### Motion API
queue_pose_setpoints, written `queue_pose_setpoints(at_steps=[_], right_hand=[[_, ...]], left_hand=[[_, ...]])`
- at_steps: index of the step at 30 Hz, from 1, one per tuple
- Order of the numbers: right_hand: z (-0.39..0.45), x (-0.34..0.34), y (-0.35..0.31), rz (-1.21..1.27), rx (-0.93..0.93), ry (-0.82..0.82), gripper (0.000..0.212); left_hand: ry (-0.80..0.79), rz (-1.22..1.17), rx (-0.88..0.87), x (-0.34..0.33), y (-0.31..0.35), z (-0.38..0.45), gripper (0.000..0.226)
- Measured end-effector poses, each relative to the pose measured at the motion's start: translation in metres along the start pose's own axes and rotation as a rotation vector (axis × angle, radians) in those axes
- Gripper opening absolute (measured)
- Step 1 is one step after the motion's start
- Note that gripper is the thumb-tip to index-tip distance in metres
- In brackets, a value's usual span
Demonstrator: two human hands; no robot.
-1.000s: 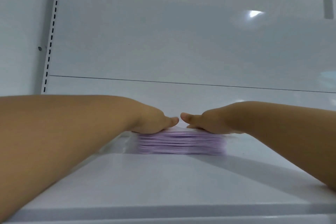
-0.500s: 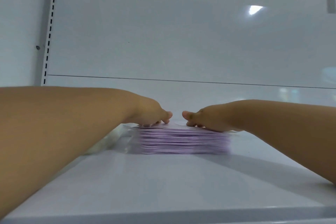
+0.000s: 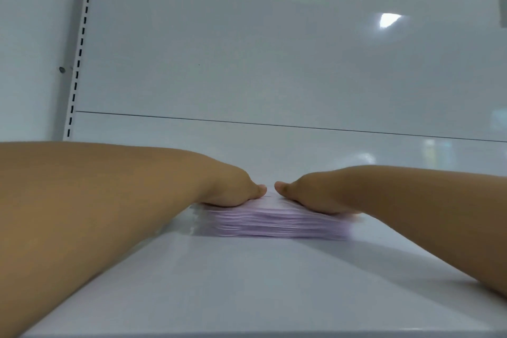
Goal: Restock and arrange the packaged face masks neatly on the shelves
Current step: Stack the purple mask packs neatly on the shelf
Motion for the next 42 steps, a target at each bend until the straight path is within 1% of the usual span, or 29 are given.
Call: queue_pose_setpoints(at_steps=[4,7,9,10,11,12,13,14,15,16,18,21,24,27,30,32,35,37,39,42], right_hand=[[0.003,-0.003,-0.002,-0.043,0.006,-0.018,0.073],[-0.003,0.003,-0.007,-0.053,0.027,0.031,0.073],[-0.013,0.012,-0.002,0.000,0.128,0.075,0.068],[-0.019,0.017,0.001,0.079,0.171,0.061,0.066],[-0.025,0.023,0.005,0.156,0.208,0.040,0.070],[-0.030,0.027,0.007,0.191,0.237,0.016,0.082],[-0.035,0.026,0.010,0.161,0.271,-0.014,0.095],[-0.037,0.023,0.013,0.093,0.281,-0.030,0.102],[-0.038,0.019,0.014,0.029,0.281,-0.033,0.102],[-0.037,0.016,0.014,-0.023,0.273,-0.016,0.098],[-0.035,0.014,0.013,-0.052,0.275,0.041,0.090],[-0.036,0.015,0.011,0.000,0.305,0.045,0.082],[-0.037,0.011,0.009,0.029,0.317,0.020,0.068],[-0.033,0.009,0.009,0.011,0.304,0.055,0.069],[-0.035,0.010,0.011,0.169,0.325,0.046,0.068],[-0.039,0.013,0.013,0.222,0.353,0.103,0.055],[-0.042,0.018,0.016,0.119,0.412,0.270,0.027],[-0.043,0.019,0.018,0.074,0.445,0.303,0.015],[-0.042,0.018,0.019,0.066,0.473,0.281,0.013],[-0.042,0.016,0.017,0.054,0.481,0.262,0.016]], left_hand=[[-0.017,0.011,-0.016,-0.002,0.001,0.000,0.064],[0.035,0.020,-0.051,0.006,0.005,-0.005,0.065],[0.074,-0.004,-0.133,0.016,0.002,-0.010,0.062],[0.060,-0.033,-0.175,0.021,-0.002,-0.013,0.061],[0.015,-0.065,-0.197,0.026,-0.004,-0.019,0.063],[-0.039,-0.081,-0.211,0.030,-0.006,-0.024,0.070],[-0.079,-0.049,-0.220,0.030,-0.010,-0.028,0.079],[-0.107,0.025,-0.214,0.029,-0.011,-0.032,0.089],[-0.115,0.107,-0.196,0.026,-0.011,-0.035,0.095],[-0.110,0.184,-0.179,0.023,-0.011,-0.036,0.097],[-0.069,0.289,-0.165,0.018,-0.006,-0.035,0.097],[-0.059,0.306,-0.179,0.017,0.001,-0.037,0.096],[-0.065,0.325,-0.175,0.018,0.002,-0.040,0.093],[-0.076,0.377,-0.166,0.017,0.001,-0.039,0.091],[-0.069,0.385,-0.155,0.019,0.001,-0.040,0.088],[-0.022,0.340,-0.202,0.024,0.000,-0.043,0.082],[0.083,0.271,-0.317,0.032,-0.003,-0.045,0.067],[0.123,0.257,-0.358,0.032,-0.004,-0.043,0.055],[0.119,0.251,-0.373,0.028,-0.003,-0.039,0.048],[0.121,0.238,-0.379,0.026,-0.002,-0.037,0.044]])
Point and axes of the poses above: each hand's wrist, its own z-axis towards the middle knuckle, its own x-axis out of the back of the hand, y = z × x, the point moved 1 cm from there along z, towards the middle knuckle, and after that the axes turned 4 degrees about -z, right-handed, at the moved point
